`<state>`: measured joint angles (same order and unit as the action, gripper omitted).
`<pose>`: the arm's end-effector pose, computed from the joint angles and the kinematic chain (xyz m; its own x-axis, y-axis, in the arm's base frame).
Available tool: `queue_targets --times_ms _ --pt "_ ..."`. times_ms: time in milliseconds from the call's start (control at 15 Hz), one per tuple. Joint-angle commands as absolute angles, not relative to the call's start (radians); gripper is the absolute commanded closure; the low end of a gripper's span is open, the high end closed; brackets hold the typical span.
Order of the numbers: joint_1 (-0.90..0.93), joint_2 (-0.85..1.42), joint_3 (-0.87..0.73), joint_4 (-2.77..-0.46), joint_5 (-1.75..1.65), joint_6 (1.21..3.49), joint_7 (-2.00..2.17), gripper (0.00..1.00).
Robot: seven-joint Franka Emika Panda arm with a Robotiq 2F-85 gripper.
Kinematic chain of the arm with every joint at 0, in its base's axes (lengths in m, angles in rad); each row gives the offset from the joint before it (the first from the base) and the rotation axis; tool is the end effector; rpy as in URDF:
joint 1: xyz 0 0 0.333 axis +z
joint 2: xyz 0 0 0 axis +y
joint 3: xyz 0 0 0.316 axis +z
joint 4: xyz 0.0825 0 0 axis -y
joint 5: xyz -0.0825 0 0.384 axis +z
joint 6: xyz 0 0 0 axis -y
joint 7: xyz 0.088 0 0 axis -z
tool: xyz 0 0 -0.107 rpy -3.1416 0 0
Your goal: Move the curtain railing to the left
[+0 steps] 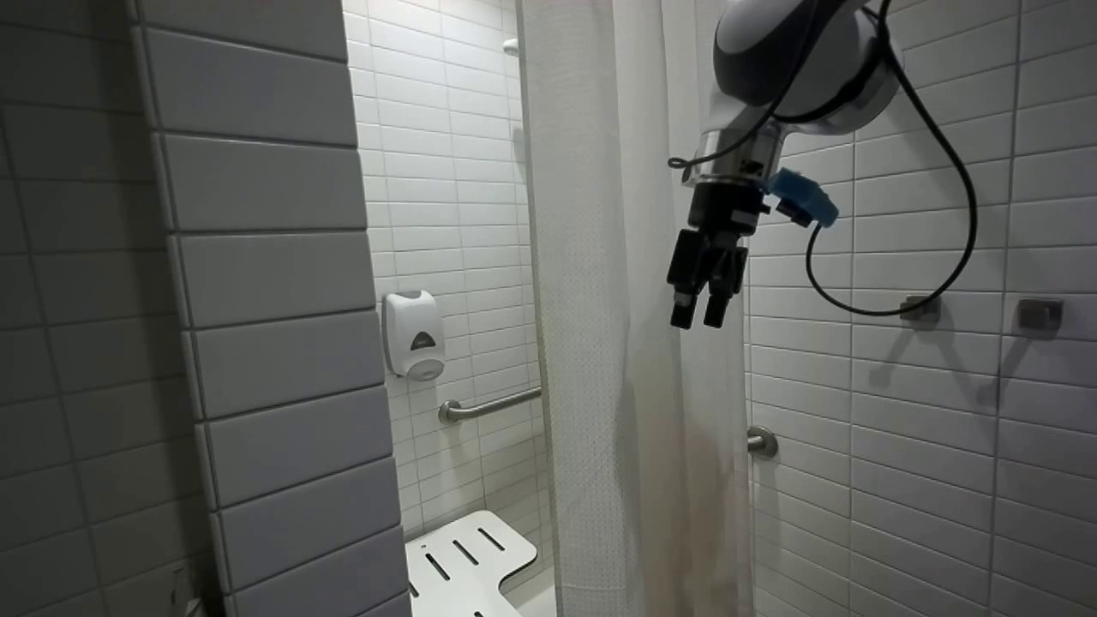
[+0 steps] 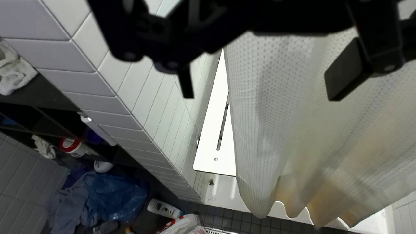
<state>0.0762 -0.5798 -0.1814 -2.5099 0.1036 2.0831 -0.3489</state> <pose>0.3870 -0.0399 0.4895 0.9598 0.2021 0.1950 0.2305 -0.9635 -0.1359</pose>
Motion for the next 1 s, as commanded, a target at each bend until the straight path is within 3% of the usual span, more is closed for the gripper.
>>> queue_targets --times_ms 0,933 --pt "0.061 -0.578 -0.168 -2.507 0.112 2.079 -0.355 0.00" --pt "0.016 -0.666 -0.055 -2.511 -0.006 2.276 -0.207 0.00"
